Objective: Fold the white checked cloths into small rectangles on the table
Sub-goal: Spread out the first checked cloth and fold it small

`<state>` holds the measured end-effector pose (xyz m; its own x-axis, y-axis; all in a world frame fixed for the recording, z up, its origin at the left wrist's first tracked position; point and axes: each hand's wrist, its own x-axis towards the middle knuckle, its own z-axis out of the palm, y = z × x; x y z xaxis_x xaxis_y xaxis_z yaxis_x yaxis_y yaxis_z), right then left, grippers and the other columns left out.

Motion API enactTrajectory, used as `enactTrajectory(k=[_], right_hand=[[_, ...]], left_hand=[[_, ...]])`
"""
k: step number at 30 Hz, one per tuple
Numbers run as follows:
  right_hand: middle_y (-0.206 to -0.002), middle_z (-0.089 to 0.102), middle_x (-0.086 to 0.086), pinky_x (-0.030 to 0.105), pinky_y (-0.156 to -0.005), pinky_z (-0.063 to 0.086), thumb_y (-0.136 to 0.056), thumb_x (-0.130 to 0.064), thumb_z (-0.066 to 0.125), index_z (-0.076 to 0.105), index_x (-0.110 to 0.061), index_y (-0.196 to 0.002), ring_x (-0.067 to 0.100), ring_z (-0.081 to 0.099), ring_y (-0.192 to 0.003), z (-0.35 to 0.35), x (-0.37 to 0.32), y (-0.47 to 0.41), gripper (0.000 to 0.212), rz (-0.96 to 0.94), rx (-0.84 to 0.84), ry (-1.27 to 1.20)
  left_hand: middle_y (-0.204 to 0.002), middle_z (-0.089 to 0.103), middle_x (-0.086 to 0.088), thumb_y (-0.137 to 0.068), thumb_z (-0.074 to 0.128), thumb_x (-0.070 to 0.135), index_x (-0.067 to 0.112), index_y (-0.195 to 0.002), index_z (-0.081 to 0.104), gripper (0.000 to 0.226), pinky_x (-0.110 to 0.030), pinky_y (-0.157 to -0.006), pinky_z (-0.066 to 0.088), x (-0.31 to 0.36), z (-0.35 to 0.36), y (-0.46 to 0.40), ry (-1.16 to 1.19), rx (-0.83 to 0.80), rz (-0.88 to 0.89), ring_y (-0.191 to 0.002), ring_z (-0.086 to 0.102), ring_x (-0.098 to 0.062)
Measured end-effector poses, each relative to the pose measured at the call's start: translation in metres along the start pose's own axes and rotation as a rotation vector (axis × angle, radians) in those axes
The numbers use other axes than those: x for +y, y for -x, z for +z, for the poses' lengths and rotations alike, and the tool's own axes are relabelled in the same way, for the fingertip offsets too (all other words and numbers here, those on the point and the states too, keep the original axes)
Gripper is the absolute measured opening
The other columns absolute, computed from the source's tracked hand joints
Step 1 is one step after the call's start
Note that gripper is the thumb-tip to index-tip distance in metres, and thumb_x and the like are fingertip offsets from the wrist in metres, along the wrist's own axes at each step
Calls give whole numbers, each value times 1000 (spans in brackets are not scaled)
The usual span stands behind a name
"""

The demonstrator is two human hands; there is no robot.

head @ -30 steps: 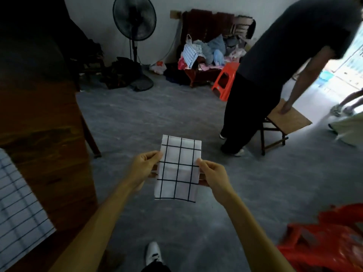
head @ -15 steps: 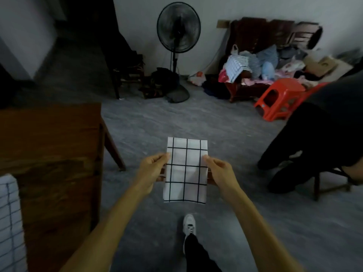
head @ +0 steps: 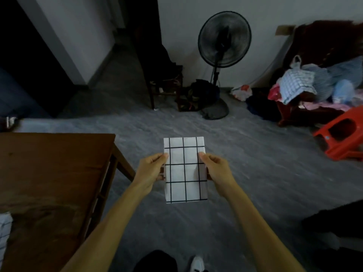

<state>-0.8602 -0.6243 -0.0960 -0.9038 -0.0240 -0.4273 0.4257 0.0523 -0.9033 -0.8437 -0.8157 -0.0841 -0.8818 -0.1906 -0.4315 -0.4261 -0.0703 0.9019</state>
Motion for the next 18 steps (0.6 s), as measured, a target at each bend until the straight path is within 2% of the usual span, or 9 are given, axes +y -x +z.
enactTrajectory(k=[3, 7, 10, 13, 16, 18], right_hand=[[-79, 74, 5, 42, -75, 58, -93, -33, 60, 74, -16, -76, 16, 67, -70, 7, -24, -56, 28, -17, -48, 20], [-77, 73, 6, 35, -67, 55, -93, -32, 60, 73, -17, -72, 20, 66, -68, 32, -54, -134, 29, -48, -109, 76], [-85, 75, 7, 40, -73, 59, -93, -31, 60, 74, -11, -88, 25, 71, -80, 63, -78, -194, 25, -58, -143, 135], [-90, 72, 19, 45, -75, 59, -93, -32, 61, 70, -1, -95, 31, 70, -83, 96, -113, -248, 33, -35, -164, 184], [-91, 74, 13, 40, -71, 58, -95, -32, 57, 70, -4, -98, 27, 71, -84, 130, -156, -298, 31, -37, -214, 221], [-94, 74, 11, 36, -70, 56, -96, -31, 56, 70, -6, -102, 26, 71, -86, 154, -183, -328, 30, -39, -248, 222]], left_hand=[[-88, 73, -5, -93, 57, 23, 14, -94, 70, 15, -28, -60, 55, 18, 1, -47, 10, 55, -6, -76, 71, -18], [-90, 73, -7, -92, 59, 24, 14, -98, 70, 16, -33, -65, 57, 34, -14, -122, 60, 113, -12, -80, 71, -21], [-90, 73, -7, -92, 59, 23, 14, -95, 71, 15, -34, -66, 57, 49, -35, -180, 106, 135, 23, -80, 71, -22], [-89, 73, -9, -92, 59, 24, 14, -95, 71, 16, -31, -61, 54, 77, -58, -234, 200, 142, 40, -76, 70, -22], [-85, 70, -10, -93, 57, 24, 10, -94, 71, 19, -28, -55, 53, 109, -83, -277, 262, 146, 57, -69, 66, -20], [-90, 70, -14, -92, 58, 26, 12, -96, 71, 19, -32, -60, 57, 128, -102, -301, 295, 189, 59, -74, 67, -24]])
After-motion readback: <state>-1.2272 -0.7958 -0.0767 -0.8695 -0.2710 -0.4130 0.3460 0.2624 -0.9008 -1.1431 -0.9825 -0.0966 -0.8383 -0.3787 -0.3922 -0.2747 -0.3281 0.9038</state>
